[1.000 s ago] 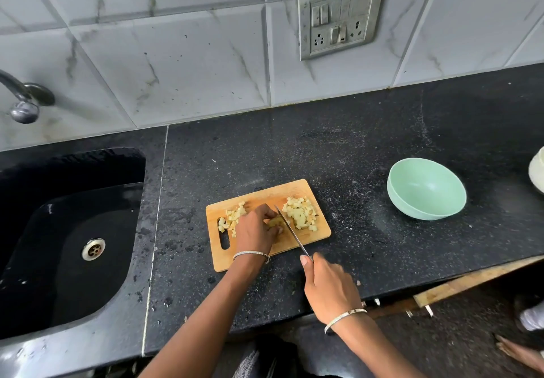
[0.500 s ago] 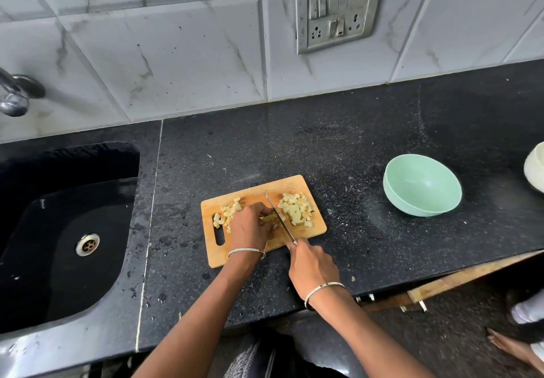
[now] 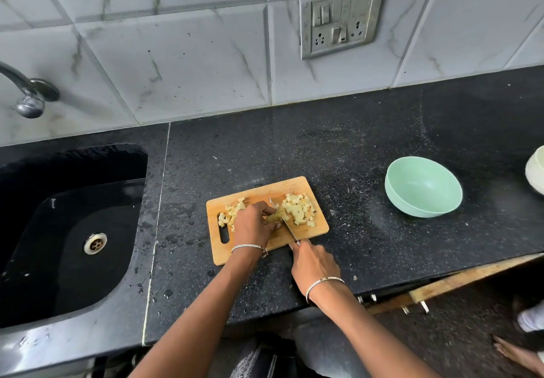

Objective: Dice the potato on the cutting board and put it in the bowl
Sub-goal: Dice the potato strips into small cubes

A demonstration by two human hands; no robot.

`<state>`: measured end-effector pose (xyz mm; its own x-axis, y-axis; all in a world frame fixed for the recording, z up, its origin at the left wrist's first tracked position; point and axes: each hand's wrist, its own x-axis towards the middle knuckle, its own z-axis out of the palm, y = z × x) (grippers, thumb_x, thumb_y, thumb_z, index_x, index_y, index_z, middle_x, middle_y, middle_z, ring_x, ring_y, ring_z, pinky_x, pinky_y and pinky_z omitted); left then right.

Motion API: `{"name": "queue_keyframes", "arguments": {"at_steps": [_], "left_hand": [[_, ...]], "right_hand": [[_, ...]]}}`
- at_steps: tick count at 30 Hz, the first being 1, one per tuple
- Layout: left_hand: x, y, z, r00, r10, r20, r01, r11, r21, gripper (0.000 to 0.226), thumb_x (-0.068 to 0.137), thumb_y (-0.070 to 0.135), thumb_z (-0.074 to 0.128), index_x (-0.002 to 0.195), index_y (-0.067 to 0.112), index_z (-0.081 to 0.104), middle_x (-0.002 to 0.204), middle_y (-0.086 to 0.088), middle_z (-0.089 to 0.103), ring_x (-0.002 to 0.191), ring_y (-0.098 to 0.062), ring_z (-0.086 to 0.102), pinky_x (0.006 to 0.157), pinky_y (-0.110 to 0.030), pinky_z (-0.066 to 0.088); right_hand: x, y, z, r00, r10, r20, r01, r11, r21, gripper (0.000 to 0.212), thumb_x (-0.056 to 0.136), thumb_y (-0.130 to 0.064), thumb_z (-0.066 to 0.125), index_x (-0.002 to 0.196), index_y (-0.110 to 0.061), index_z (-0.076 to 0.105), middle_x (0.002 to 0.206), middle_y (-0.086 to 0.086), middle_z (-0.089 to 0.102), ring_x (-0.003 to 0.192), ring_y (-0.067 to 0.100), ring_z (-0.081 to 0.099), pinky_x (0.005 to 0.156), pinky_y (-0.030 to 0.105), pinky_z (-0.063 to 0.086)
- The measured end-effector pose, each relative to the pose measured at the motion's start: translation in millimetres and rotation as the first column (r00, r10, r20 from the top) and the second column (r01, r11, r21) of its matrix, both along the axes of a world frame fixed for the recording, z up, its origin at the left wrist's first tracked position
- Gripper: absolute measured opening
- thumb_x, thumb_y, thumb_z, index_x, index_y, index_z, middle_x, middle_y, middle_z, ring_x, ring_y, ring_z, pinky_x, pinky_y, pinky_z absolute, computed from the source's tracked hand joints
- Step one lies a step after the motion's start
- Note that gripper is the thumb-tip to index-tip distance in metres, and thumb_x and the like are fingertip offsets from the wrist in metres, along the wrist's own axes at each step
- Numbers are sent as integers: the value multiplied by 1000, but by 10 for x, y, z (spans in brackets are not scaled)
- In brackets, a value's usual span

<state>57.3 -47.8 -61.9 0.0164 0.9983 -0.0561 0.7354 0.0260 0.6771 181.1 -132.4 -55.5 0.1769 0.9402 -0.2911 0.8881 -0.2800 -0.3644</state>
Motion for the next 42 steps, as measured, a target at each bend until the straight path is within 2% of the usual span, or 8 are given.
{"name": "queue_keyframes", "arguments": {"at_steps": [13, 20, 25, 30, 34, 37, 42], "left_hand": [[6, -6, -5, 1000, 11, 2, -11, 999, -38, 25, 72, 17, 84, 92, 21, 71, 74, 2, 70, 69, -14, 66, 69, -29, 54], [-18, -21, -17, 1000, 25, -7, -25, 1000, -10, 26, 70, 16, 85, 88, 23, 68, 79, 6, 69, 64, -8, 60, 64, -24, 49], [-47, -30, -25, 999, 31, -32, -31, 999, -14, 28, 70, 17, 85, 93, 22, 70, 85, 9, 69, 71, -10, 62, 68, -26, 52], [-44, -31, -23, 998, 31, -46, -32, 999, -22, 29, 70, 19, 85, 95, 23, 71, 89, 8, 70, 73, -11, 63, 71, -28, 53], [-34, -8, -17, 998, 37, -54, -39, 998, -42, 29, 70, 20, 85, 92, 25, 69, 89, 4, 71, 75, -14, 63, 70, -29, 52], [-38, 33, 11, 995, 11, -102, -17, 998, -56, 31, 68, 24, 86, 94, 25, 68, 95, 2, 71, 83, -19, 63, 70, -29, 48], [16, 78, 77, 984, -63, -167, 73, 996, 51, 50, 67, 40, 85, 110, 24, 65, 111, 5, 65, 104, -17, 58, 85, -29, 47]], "right_hand": [[234, -530, 38, 999, -31, -27, 30, 999, -11, 43, 103, -47, 23, 107, -17, 55, 105, 9, 65, 101, 34, 63, 67, 36, 39], [291, -566, 192, 1000, -12, -15, 13, 999, 33, 38, 103, -48, 22, 93, -21, 48, 96, 6, 65, 94, 32, 64, 63, 36, 36], [208, -429, 163, 1000, 6, -14, -5, 998, 64, 41, 103, -47, 23, 98, -19, 52, 95, 7, 65, 91, 32, 65, 63, 35, 38], [245, -339, 85, 996, -18, -91, 22, 999, 37, 37, 103, -47, 23, 86, -21, 44, 93, 7, 65, 92, 33, 63, 64, 37, 36], [323, -286, 47, 988, -42, -150, 40, 999, -21, 39, 103, -48, 22, 84, -23, 45, 96, 8, 65, 96, 33, 60, 70, 39, 39], [361, -277, 51, 982, -46, -184, 41, 999, -34, 40, 103, -48, 23, 86, -22, 48, 93, 7, 65, 94, 32, 59, 72, 39, 41], [393, -284, 30, 976, -55, -213, 53, 998, -13, 42, 103, -49, 22, 84, -23, 49, 85, 2, 62, 90, 31, 59, 73, 39, 42]]}}
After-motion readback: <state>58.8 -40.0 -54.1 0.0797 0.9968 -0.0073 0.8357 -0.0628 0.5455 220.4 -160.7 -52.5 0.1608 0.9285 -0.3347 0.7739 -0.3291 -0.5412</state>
